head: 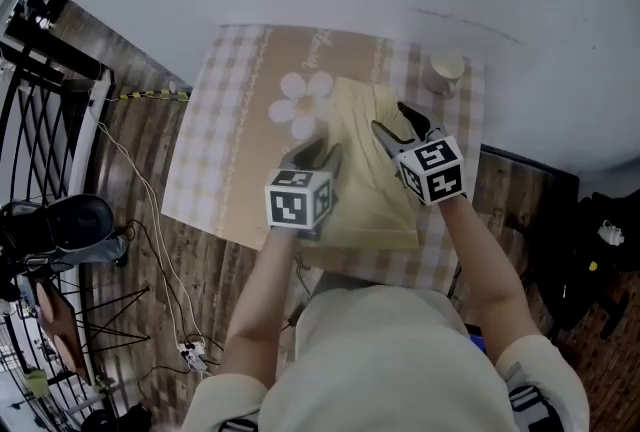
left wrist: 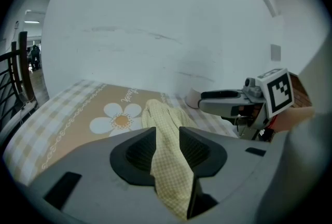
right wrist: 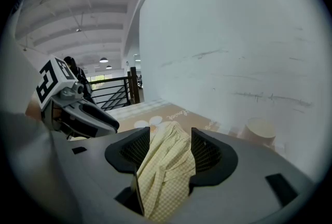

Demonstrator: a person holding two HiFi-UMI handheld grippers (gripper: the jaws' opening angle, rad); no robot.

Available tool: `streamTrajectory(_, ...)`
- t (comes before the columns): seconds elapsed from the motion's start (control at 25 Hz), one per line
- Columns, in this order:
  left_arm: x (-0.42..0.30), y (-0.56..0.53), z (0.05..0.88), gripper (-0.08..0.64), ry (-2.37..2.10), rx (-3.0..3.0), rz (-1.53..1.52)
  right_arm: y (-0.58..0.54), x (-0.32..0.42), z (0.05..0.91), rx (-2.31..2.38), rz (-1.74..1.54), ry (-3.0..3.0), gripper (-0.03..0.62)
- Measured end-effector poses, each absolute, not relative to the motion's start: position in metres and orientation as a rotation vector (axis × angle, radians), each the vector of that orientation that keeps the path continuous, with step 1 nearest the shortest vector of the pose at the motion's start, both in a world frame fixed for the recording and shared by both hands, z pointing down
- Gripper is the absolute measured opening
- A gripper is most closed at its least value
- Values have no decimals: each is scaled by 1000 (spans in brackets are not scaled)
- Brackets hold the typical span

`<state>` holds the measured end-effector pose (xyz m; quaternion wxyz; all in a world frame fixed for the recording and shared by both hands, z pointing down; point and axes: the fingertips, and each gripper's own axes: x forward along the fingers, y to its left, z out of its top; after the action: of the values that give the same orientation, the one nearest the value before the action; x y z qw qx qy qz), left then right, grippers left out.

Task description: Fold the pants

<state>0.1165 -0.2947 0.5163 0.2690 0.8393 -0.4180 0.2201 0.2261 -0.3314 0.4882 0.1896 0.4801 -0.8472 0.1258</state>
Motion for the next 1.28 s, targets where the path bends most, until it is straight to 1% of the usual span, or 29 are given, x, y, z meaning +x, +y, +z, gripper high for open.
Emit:
streamTrajectory(0.16,118,-323,530,118,-1116,2245,605,-356,219,514,1339,363,-2313,235)
streamTrajectory(0.36,117,-359,544,118,-1127,2226,616,-376,216,548,1353,412,-2232,182)
streamTrajectory(0.48,118,-375,552,118,-1117,2227,640,-385,214,565,1358,444,-2196,162)
streamTrajectory(0.72,124,-397,564,118,-1096,2221,664,-399,214,583,1371,463,-2142,95)
streamTrajectory(0.84,130,-405,569,118,-1083,2217,673,-398,217,586,1357,461,-2133,17)
streamTrajectory(1.12,146,-419,579,118,-1048,2230,707,-403,248,576,1367,353,-2096,6)
streamTrajectory(1.28,156,-422,584,135,-1024,2236,740,-405,270,574,1388,350,-2064,6)
